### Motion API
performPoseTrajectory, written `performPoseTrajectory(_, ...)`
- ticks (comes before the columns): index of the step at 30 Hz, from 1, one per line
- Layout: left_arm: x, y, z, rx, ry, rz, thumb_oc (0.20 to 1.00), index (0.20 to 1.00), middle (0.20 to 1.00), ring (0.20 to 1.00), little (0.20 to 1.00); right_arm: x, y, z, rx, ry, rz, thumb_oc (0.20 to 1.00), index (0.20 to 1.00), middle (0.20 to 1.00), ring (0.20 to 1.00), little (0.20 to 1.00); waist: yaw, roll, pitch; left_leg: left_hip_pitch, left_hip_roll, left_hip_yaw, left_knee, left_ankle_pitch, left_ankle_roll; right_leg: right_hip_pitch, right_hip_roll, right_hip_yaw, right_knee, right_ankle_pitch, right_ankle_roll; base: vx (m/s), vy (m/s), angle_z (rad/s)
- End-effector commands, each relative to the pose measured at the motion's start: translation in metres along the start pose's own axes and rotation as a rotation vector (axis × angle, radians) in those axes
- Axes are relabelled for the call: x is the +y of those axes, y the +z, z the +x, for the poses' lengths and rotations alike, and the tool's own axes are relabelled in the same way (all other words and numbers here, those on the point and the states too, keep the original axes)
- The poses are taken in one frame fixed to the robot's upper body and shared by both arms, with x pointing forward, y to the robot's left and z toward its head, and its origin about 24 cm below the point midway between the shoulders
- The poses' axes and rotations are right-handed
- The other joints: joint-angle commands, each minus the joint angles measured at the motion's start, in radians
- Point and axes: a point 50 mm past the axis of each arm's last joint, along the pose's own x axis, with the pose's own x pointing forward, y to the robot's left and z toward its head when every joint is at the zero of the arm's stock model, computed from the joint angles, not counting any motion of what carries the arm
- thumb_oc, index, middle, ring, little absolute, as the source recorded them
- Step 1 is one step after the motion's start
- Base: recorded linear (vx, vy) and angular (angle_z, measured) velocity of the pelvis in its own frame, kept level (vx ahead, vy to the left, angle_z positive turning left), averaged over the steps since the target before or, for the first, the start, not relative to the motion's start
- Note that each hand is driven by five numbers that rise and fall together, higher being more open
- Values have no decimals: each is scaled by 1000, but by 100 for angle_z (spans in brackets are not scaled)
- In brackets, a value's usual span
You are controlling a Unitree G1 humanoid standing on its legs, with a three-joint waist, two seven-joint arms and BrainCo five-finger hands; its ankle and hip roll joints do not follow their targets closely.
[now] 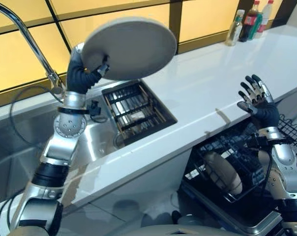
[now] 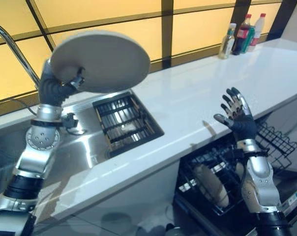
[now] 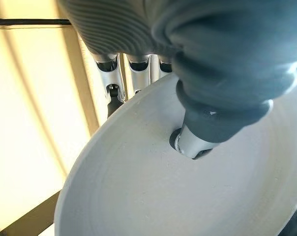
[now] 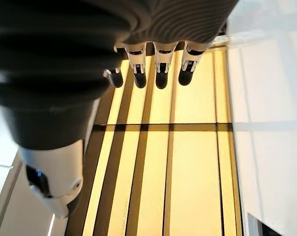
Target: Pick up plates and place into dishwasher.
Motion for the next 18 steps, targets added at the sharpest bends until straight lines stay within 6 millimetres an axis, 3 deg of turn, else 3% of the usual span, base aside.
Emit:
performPoseTrajectory(1,-5,5,5,-29,-11,-61,200,200,200,200,200,17,41,25,-225,47,-33,1000,1000,1000,1000,1000,35,-34,-56,-65,-62,-59,32,-41,70,36,-39,-71,34,-42,76,-51,-26,-1)
performPoseTrajectory(8,-18,7,10,-14,-57,-95,200,200,200,200,200,37,58,47,-272,145,-70,1000,1000,1000,1000,1000,60,-40,-63,-67,-66,-76,41,-47,71,50,-36,-93,19,-52,68,-49,-37,2)
performPoseTrajectory(18,-29,9,13,-15,-98,-131,200,200,200,200,200,75,60,66,-209,382,-195,1000,1000,1000,1000,1000,83,-52,-75,-72,-71,-92,49,-50,73,57,-40,-103,7,-46,66,1,-14,7)
